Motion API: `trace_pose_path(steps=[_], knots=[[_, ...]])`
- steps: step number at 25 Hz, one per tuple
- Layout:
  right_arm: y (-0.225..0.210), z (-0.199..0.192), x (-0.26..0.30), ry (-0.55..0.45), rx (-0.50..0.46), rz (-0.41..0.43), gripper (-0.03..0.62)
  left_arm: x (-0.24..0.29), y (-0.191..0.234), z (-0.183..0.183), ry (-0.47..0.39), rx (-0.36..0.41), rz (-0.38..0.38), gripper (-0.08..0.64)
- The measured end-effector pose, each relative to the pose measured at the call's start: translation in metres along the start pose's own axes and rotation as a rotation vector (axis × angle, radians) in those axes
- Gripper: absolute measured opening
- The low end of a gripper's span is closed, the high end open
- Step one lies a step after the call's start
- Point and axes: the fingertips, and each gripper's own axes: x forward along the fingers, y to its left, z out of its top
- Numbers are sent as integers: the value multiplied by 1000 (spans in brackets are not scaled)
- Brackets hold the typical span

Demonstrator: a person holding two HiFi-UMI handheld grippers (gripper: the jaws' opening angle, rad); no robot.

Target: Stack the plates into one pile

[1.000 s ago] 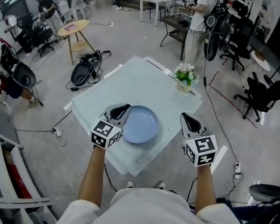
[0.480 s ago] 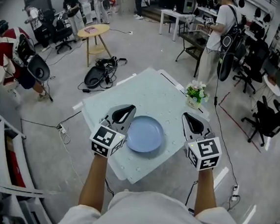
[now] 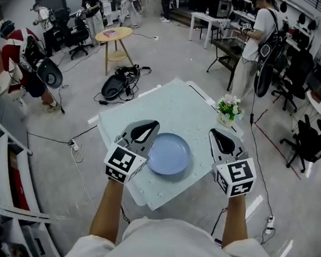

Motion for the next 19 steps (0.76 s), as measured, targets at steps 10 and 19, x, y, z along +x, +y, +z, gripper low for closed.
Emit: trace_pose_path(steps=[10, 19], knots=[[7, -5, -1, 5, 25, 5, 11, -6, -4, -5, 20, 20, -5, 20], [17, -8, 7, 17, 22, 10, 11, -15, 7, -12, 29, 13, 11, 20]])
